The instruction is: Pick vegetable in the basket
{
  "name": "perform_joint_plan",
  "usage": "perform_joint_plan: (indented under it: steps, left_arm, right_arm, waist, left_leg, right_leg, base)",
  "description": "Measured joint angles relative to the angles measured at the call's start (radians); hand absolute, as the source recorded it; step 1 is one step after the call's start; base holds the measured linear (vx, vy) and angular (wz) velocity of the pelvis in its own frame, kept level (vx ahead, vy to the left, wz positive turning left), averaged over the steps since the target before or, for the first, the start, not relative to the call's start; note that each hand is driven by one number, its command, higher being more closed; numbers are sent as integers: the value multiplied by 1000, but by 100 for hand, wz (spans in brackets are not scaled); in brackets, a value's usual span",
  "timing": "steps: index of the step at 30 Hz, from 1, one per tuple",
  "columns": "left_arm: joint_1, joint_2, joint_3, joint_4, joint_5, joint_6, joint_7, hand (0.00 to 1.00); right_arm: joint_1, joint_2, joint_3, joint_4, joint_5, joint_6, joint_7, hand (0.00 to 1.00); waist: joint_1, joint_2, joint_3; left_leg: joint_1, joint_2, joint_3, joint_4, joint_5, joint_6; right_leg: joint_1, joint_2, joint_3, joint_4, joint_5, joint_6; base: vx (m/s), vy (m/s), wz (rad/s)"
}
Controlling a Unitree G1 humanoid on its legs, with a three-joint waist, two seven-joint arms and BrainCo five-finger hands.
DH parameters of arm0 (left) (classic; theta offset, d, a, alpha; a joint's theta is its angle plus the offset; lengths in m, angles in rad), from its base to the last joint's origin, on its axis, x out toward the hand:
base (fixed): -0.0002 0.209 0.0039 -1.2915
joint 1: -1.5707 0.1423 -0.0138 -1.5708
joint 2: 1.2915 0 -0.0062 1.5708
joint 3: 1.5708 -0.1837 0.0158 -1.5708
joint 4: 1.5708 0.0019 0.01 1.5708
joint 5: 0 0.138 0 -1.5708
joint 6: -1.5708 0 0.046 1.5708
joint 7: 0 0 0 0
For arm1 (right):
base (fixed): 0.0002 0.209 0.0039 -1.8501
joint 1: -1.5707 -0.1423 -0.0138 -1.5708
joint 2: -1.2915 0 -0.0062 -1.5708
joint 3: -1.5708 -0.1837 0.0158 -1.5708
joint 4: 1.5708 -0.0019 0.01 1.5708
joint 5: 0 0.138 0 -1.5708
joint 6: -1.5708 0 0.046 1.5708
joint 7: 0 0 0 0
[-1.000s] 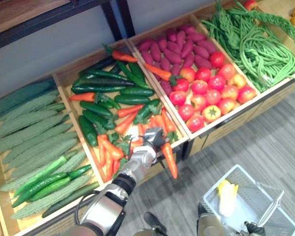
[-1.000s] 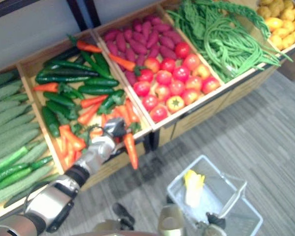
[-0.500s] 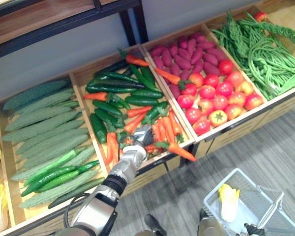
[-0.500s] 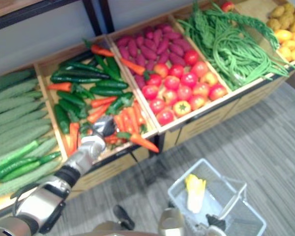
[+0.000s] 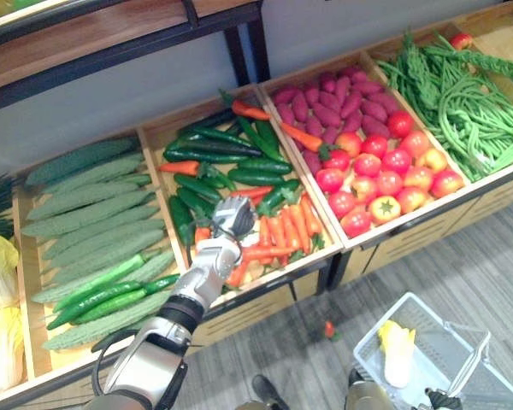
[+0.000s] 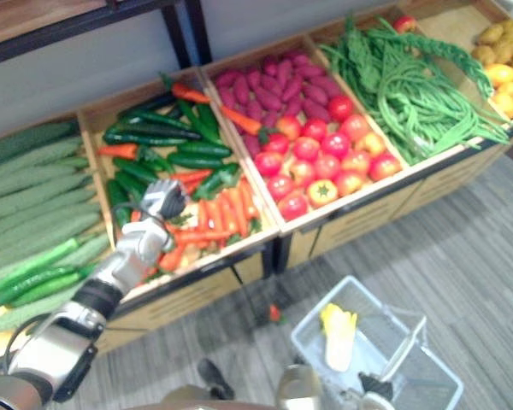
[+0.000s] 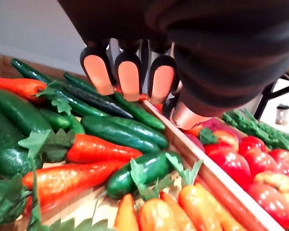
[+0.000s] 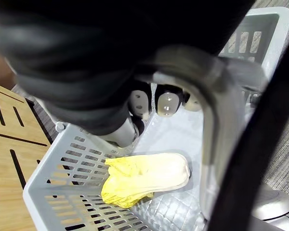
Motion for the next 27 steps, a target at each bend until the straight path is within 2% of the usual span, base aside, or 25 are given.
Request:
perform_joint_plan:
  steps: [7, 15, 21, 25, 27]
  left_arm:
    - [-2, 1, 13, -83, -38, -10, 8, 100]
    - [-5, 1, -12, -242, -40, -34, 34, 100]
    - [-6, 3, -150, -415, -80, -102, 33, 100]
    - [-6, 2, -281, -530, -107, -179, -6, 100]
    - [-6, 2, -306, -540, -117, -204, -27, 100]
  right_arm:
    - [12, -2, -4, 11, 0, -1, 0, 100]
    - [23, -2, -22, 16, 0, -1, 0, 100]
    - [35, -2, -11, 14, 0, -1, 0, 100]
    - [41, -10, 23, 4, -1, -5, 0, 100]
    - [42, -23, 48, -1, -2, -6, 1, 100]
  waist:
    - [3, 1, -42]
    - [3, 1, -47]
    - [3, 1, -64]
    - [2, 2, -71]
    - [-1, 3, -73]
  left_leg:
    - [-27, -1, -10, 0, 9, 7]
    - [-27, -1, -23, 0, 17, 12]
    - [-29, -3, -25, -5, 19, 16]
    - [-30, -3, -22, -6, 19, 16]
    - [-30, -3, -19, -6, 19, 16]
  right_leg:
    - [-20, 0, -5, 1, 2, -3]
    - [-17, 1, -5, 3, 7, -9]
    - [-20, 1, -1, 4, 9, -11]
    - [-33, 1, 5, 3, 9, -11]
    - [-34, 1, 7, 3, 9, -10]
  base:
    - [1, 2, 3]
    - [0, 2, 2]
    - [0, 0, 0]
    - [-10, 6, -5]
    - [12, 4, -9]
